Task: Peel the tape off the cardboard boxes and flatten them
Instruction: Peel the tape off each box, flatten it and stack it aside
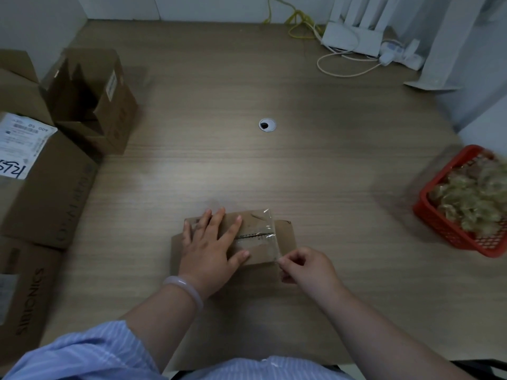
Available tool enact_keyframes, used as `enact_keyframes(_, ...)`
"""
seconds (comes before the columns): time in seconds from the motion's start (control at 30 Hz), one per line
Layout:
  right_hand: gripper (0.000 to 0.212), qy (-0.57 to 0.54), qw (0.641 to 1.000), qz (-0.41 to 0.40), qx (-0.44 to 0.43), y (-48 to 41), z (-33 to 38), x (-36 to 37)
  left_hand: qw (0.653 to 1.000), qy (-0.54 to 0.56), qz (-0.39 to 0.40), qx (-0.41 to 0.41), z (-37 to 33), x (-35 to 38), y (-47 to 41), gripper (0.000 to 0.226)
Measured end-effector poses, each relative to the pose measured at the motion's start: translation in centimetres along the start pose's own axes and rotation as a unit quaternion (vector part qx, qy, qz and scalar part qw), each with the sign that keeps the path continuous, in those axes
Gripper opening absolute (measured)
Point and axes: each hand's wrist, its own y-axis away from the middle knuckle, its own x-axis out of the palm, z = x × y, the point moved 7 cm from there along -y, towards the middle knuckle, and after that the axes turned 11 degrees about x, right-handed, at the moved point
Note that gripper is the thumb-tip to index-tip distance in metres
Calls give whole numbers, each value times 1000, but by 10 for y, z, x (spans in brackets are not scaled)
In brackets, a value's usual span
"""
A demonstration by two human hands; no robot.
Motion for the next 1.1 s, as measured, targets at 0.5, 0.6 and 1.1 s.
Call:
enact_keyframes(0.5,22,-88,995,-38,-40,-24,54,-5,1000,10,-16,8,0,-3,1,83)
enact_keyframes(0.6,22,13,991,-63,-118,-26,61,-9,1000,10,-17,8,1,-2,0,84)
enact_keyframes(1.1,24,92,988,64,-102,-26,38,-6,999,17,-30,13,4,-1,0,82)
